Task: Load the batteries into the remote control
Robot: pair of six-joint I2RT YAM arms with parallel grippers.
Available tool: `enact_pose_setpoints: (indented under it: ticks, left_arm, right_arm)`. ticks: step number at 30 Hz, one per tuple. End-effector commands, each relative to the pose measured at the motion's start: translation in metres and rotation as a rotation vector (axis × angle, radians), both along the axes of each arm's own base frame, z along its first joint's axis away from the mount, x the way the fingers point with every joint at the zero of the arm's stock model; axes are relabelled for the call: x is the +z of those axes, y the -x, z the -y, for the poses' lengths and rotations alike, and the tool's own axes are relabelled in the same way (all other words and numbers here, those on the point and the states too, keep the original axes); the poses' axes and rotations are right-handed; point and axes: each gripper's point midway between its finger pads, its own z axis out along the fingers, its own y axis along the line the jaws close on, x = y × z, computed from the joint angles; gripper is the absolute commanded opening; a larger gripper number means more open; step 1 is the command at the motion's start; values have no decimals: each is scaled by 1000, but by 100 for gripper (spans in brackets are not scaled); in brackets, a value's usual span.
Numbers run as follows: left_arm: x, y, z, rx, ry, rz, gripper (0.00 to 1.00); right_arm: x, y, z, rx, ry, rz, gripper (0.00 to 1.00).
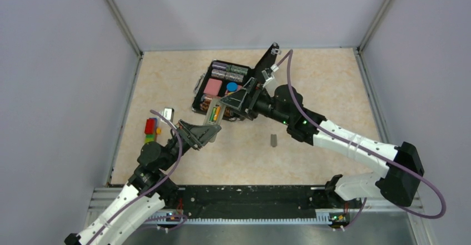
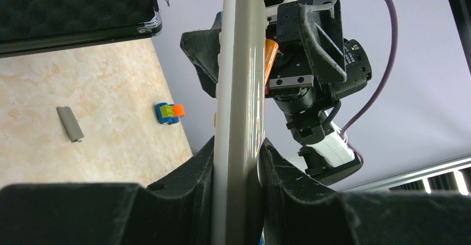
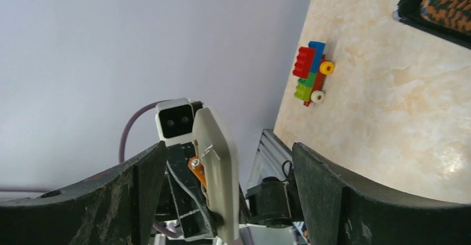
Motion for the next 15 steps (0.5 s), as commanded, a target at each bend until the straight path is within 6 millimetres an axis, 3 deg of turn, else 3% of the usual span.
enact_pose_setpoints:
  ticks: [1,6,15]
  left_arm:
    - [26,6,-2,-9,64,74,0]
    - [28,6,-2,-11,67,81,0]
    - [29,6,-2,-14,66,83,0]
  right_arm:
    - [23,4,-12,56,-134,-23,81]
    - [18,6,-15,77,-130,-38,80]
    - [9,6,-17,81,-107,-62,65]
